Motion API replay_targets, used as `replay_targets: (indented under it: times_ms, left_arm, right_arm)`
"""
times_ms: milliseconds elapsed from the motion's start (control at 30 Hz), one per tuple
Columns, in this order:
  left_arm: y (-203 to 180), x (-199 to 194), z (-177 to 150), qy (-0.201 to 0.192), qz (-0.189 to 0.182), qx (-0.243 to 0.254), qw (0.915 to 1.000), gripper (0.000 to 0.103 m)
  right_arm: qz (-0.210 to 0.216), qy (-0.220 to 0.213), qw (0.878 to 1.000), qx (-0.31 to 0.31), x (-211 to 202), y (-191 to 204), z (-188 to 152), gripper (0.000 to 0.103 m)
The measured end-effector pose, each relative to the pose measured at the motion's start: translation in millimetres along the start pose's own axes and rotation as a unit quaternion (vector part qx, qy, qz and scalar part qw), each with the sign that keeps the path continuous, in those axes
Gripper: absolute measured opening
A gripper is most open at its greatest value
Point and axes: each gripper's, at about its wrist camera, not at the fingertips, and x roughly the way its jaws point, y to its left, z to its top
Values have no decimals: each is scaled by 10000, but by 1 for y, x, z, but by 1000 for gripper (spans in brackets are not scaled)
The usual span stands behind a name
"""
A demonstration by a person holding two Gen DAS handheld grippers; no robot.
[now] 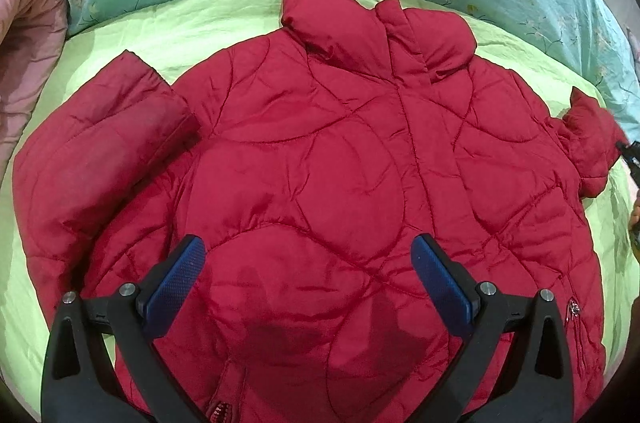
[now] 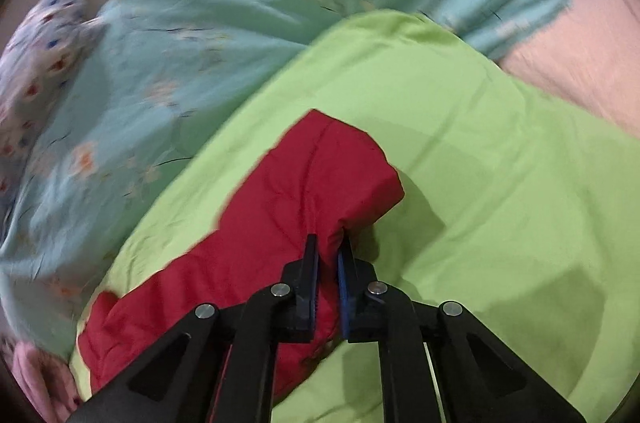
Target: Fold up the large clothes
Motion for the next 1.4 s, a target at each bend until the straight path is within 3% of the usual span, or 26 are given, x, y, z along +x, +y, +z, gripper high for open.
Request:
replay_targets:
  times_ms: [167, 333, 433, 633, 933, 1233, 1400]
  left_arm:
    - [2, -2, -2, -23, -15, 1, 10000, 103]
    - [10, -13, -7, -80, -160, -122, 9998, 103]
    - [17, -20, -11, -120, -326, -176, 9992, 103]
    - [37, -25, -22, -161, -502, -120, 9985, 103]
    - [77, -39, -34, -243, -932, -569, 9937, 103]
    - [105, -51, -45, -327, -1063, -848, 9902, 103]
    - [117, -52, -46, -323, -1181, -945, 9880, 103]
  right_arm:
    - [647, -56, 9968, -462, -35, 50, -10, 7]
    - [1598, 219, 9814, -1037, -66, 128, -47, 7]
    - [2226, 569, 9639, -1345, -74, 181, -82, 7]
    - [3019, 1393, 9251, -1832, -66, 269, -154, 7]
    - [3302, 2179, 8855, -2438, -48, 353, -245, 7]
    - [3344, 2849, 8591, -2626, -20, 380, -311, 7]
    - [3163, 3068, 8496, -2897, -1, 390, -346, 7]
